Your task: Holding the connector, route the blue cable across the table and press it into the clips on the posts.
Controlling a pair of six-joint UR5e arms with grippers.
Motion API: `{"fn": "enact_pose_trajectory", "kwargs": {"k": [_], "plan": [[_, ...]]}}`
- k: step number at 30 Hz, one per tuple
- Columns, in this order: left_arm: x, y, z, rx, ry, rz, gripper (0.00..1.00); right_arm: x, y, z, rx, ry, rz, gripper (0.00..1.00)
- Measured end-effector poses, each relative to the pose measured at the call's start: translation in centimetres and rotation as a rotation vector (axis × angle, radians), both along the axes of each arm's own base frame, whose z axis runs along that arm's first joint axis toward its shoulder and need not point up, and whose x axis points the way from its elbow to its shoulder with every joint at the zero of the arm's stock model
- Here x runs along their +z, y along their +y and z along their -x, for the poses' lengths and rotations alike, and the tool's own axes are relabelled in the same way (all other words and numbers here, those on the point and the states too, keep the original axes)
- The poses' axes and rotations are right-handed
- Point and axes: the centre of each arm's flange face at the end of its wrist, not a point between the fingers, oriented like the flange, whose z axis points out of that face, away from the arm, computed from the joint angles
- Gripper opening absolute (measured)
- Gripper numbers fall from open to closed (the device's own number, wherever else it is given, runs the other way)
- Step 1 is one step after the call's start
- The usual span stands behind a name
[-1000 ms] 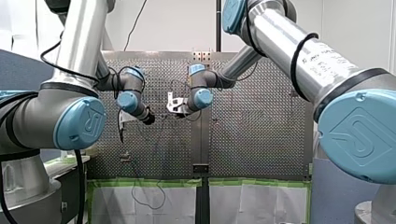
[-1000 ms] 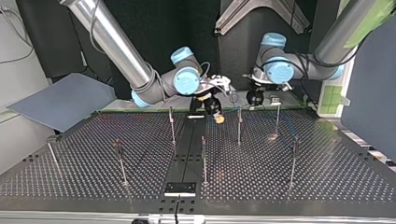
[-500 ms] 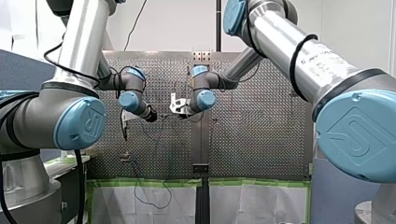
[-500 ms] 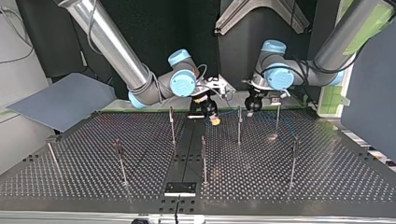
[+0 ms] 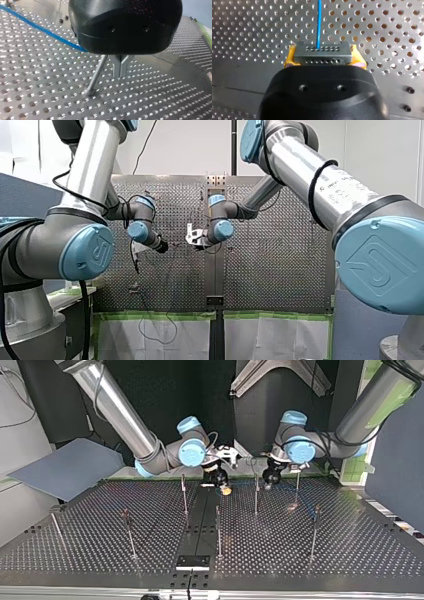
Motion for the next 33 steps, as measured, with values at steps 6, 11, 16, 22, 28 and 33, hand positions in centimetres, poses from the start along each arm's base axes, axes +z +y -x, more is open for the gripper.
{"fn": "enact_pose_trajectory", "kwargs": {"k": [6,11,16,22,28,33], "plan": [[1.4,0.8,-1.7,0.019,-0.035,0.025,0.0,0.4,-1.2,0.4,-0.005,-0.02,0.014,0.0],[2.5,1.2,-2.8,0.027,-0.062,0.027,0.0,1.4,-2.1,0.3,0.005,-0.048,0.031,0.0],[3.1,1.7,-3.5,0.035,-0.079,0.028,0.0,2.2,-2.6,0.0,0.008,-0.066,0.041,0.0],[3.3,2.1,-3.7,0.048,-0.083,0.025,0.0,2.4,-2.7,0.0,0.012,-0.072,0.042,0.0],[3.3,2.4,-3.8,0.063,-0.084,0.02,0.0,2.4,-2.7,0.0,0.013,-0.071,0.042,0.0],[3.2,2.6,-3.8,0.073,-0.083,0.002,0.44,2.4,-2.6,0.0,0.013,-0.069,0.039,0.0]]}}
